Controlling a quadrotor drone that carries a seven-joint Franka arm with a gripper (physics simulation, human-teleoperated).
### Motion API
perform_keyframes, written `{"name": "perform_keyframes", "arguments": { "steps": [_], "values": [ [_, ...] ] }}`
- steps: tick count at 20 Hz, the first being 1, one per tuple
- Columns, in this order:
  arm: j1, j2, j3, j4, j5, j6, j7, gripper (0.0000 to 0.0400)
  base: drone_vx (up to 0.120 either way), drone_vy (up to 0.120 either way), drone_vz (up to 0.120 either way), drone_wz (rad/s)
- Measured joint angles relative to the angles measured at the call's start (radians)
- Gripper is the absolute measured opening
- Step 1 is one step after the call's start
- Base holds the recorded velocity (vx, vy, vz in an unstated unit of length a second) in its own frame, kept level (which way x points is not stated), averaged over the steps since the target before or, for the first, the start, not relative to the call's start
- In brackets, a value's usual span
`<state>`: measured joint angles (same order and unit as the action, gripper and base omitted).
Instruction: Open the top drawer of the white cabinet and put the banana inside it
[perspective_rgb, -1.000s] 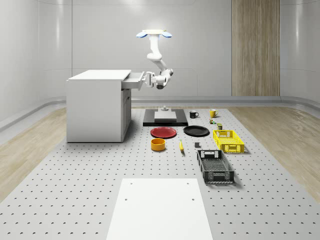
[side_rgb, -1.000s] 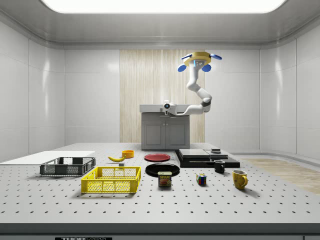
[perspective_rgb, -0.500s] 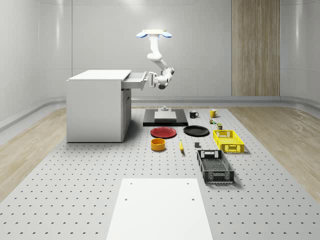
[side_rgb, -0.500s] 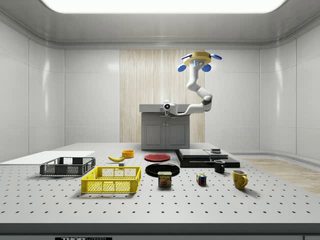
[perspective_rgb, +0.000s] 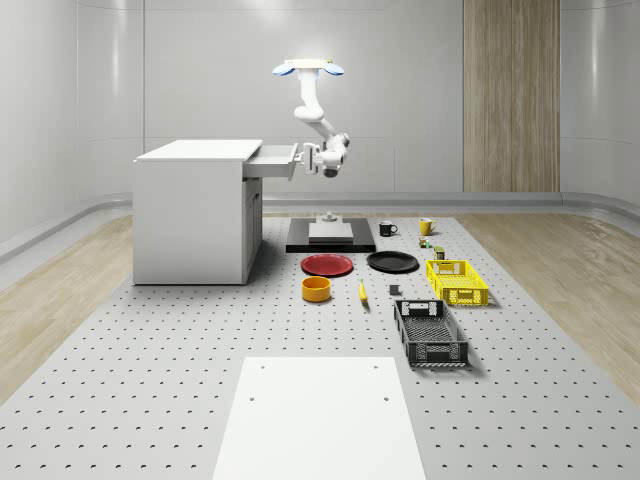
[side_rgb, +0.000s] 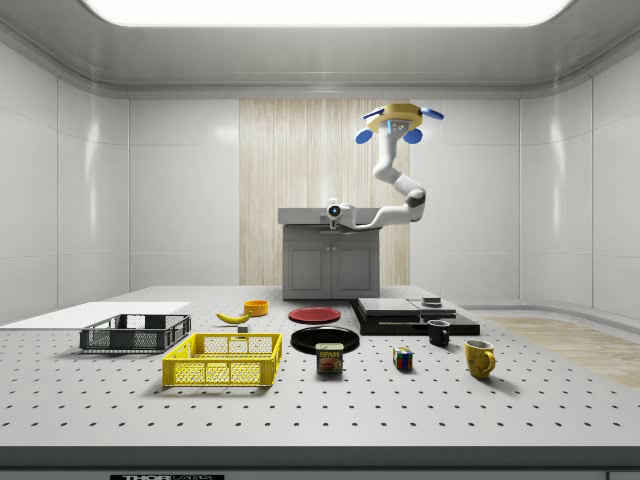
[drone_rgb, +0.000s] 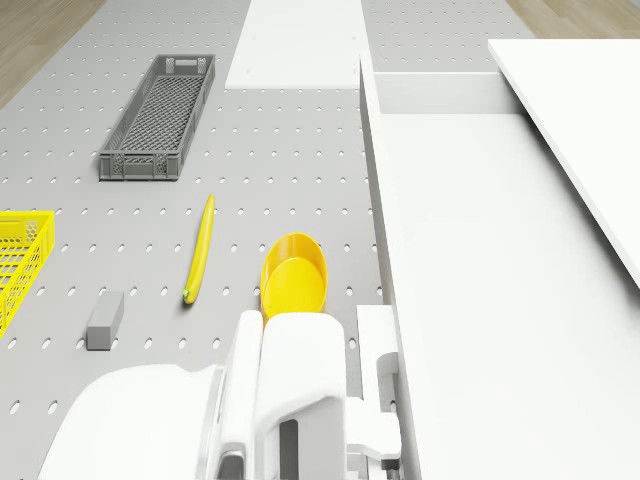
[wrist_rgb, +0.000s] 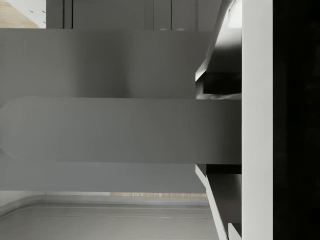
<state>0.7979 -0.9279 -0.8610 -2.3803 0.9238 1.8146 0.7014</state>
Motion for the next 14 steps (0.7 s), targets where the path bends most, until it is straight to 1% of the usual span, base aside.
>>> {"name": "perform_keyframes", "arguments": {
  "steps": [1, 2, 3, 4, 6, 9, 14],
  "values": [
    [0.0, -0.004, -0.01, 0.006, -0.011, -0.009, 0.012, 0.014, 0.0, 0.0, 0.0, 0.0],
    [0.004, -0.021, -0.012, 0.022, -0.034, -0.016, 0.074, 0.021, 0.0, 0.04, 0.0, 0.0],
    [0.009, -0.029, -0.026, 0.025, -0.049, -0.02, 0.036, 0.0249, 0.0, 0.12, 0.0, 0.0],
    [0.012, -0.032, -0.035, 0.029, -0.054, -0.025, 0.037, 0.0282, 0.0, 0.12, 0.0, 0.0],
    [0.016, -0.038, -0.05, 0.037, -0.064, -0.032, 0.042, 0.0329, 0.0, 0.12, 0.0, 0.0],
    [0.024, -0.046, -0.065, 0.044, -0.076, -0.037, 0.048, 0.0366, 0.12, 0.12, 0.0, 0.0],
    [0.036, -0.06, -0.078, 0.048, -0.091, -0.035, 0.058, 0.039, 0.12, 0.12, 0.0, 0.0]
  ]
}}
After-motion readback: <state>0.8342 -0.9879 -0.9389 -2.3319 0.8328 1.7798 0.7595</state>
